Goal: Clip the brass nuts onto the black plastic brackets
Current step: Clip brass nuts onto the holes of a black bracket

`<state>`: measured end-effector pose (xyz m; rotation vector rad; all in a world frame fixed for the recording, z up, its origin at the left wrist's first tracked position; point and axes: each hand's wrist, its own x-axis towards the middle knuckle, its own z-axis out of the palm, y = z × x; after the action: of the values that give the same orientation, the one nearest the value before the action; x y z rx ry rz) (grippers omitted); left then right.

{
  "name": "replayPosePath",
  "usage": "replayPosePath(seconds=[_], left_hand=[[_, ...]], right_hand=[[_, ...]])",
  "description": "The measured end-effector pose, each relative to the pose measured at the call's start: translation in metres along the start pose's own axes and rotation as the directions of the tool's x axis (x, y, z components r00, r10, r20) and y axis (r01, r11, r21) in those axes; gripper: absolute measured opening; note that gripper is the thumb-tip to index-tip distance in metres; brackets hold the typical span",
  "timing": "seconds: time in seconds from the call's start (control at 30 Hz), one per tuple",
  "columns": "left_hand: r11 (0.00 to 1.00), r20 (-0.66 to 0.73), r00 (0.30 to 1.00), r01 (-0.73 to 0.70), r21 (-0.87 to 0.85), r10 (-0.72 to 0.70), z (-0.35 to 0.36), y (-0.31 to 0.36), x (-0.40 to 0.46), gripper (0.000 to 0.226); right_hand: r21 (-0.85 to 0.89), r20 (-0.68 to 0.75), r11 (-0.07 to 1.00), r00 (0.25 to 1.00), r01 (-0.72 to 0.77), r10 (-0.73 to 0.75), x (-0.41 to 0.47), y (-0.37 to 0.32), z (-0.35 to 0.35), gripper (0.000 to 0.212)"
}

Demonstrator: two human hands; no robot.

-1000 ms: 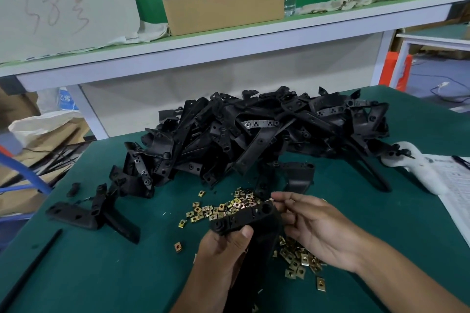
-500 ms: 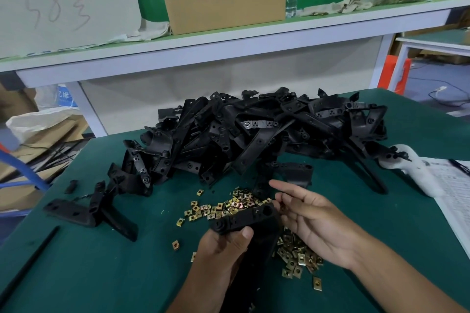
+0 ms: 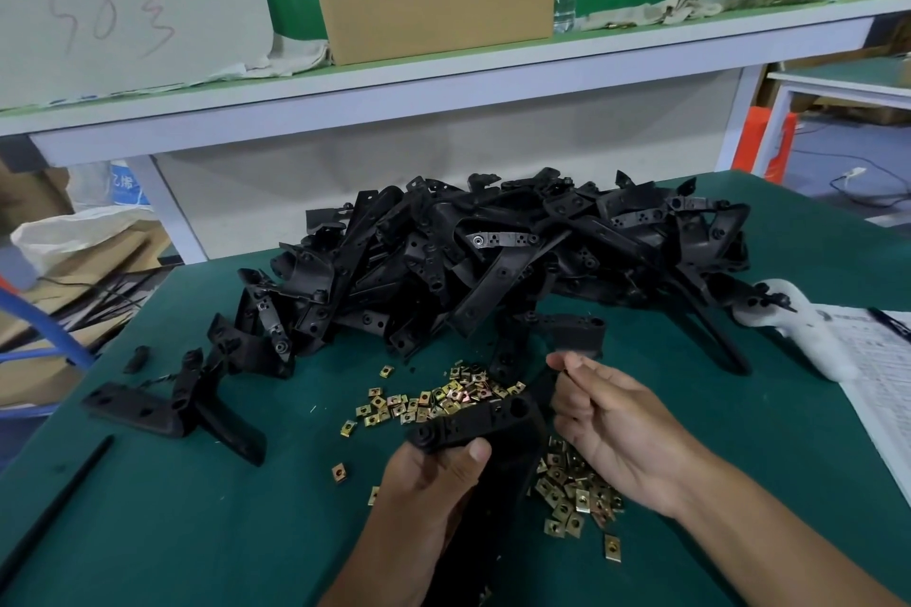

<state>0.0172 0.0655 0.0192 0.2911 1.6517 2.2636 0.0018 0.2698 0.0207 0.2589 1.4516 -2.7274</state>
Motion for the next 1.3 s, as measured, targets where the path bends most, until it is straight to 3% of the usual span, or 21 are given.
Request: replayPosePath(seconds=[0.2, 0.37, 0.5, 0.67, 0.9, 1.03, 1.3], left_hand=[[1.000, -0.055, 0.998, -0.006, 0.011, 0.006, -0.002, -0.004, 0.001, 0.046], [0.999, 0.001, 1.000, -0.006, 0.054, 0.006, -0.002, -0.001, -0.001, 0.036], [0.966, -0.014, 0.998, -0.063, 0.250, 0.069, -0.003, 0.002, -0.004, 0.026], [0.923, 0.050, 0.995, -0.098, 0.373, 0.085, 0.000, 0.005, -0.007, 0.021], [0.873, -0.023, 0.991, -0.108, 0.476, 0.135, -0.003, -0.005, -0.008, 0.020], [0.857, -0.034, 0.985, -0.128, 0.499, 0.167, -0.004, -0.007, -0.008, 0.032], [0.805, -0.008, 0.982, -0.148, 0.575, 0.186, -0.004, -0.006, -0.007, 0.029]], right_hand=[[0.016, 0.048, 1.000, 0.999, -0.017, 0.016, -0.002, -0.001, 0.003, 0.014], [0.022, 0.070, 1.000, 0.998, -0.009, 0.008, -0.004, -0.002, 0.002, 0.009], [-0.047, 0.151, 0.999, 0.988, 0.022, -0.015, -0.008, -0.005, 0.002, 0.027], [-0.148, 0.185, 0.988, 0.983, 0.049, -0.021, -0.012, -0.006, 0.006, 0.048], [-0.233, 0.135, 0.972, 0.991, 0.040, -0.009, -0.018, -0.008, 0.011, 0.013], [-0.266, 0.084, 0.963, 0.996, 0.040, -0.019, -0.016, -0.006, 0.009, 0.019], [-0.352, 0.131, 0.936, 0.991, 0.024, 0.024, -0.018, -0.007, 0.009, 0.023]])
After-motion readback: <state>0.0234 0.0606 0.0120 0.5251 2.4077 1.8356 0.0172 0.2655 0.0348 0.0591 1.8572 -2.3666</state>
